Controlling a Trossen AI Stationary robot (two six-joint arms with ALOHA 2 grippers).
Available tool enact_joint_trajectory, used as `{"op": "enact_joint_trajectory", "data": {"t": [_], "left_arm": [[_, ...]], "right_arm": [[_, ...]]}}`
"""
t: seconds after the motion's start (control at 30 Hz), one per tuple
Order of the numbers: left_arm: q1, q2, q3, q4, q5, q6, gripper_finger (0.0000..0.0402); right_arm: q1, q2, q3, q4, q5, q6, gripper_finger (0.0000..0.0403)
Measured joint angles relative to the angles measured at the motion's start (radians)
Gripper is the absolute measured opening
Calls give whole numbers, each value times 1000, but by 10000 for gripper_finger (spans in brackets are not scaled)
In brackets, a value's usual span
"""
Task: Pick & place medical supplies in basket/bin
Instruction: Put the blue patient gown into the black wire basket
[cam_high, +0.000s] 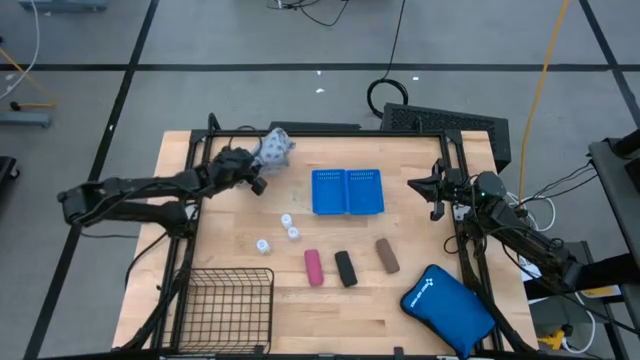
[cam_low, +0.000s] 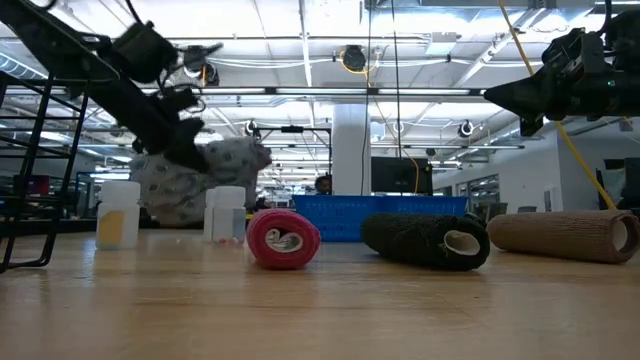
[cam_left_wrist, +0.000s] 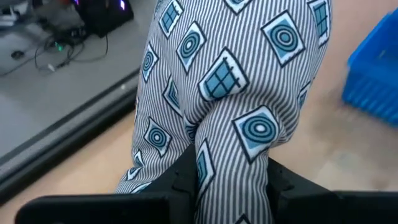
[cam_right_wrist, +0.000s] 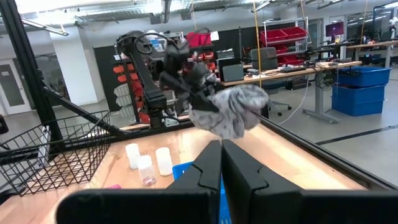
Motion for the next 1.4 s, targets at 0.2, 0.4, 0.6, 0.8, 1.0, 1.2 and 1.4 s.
{"op": "enact_joint_trajectory", "data": {"t": [0.2, 0.4, 0.6, 0.8, 1.0, 1.2, 1.4], "left_arm": [[-36, -151, 1, -17, -4, -23, 86], [-112, -279, 3, -17, -8, -51, 86], [-231, -325, 106, -153, -95, -55, 86], [-384, -311, 284, -357, -191, -28, 86], [-548, -311, 423, -508, -245, -49, 86], [-706, -301, 541, -563, -308, -105, 86], [-849, -235, 647, -606, -315, -109, 86]], "right_arm": [[0, 0, 0, 0, 0, 0, 4], [0, 0, 0, 0, 0, 0, 4], [0, 0, 0, 0, 0, 0, 4], [0, 0, 0, 0, 0, 0, 4], [0, 0, 0, 0, 0, 0, 4], [0, 0, 0, 0, 0, 0, 4], [0, 0, 0, 0, 0, 0, 4]]}}
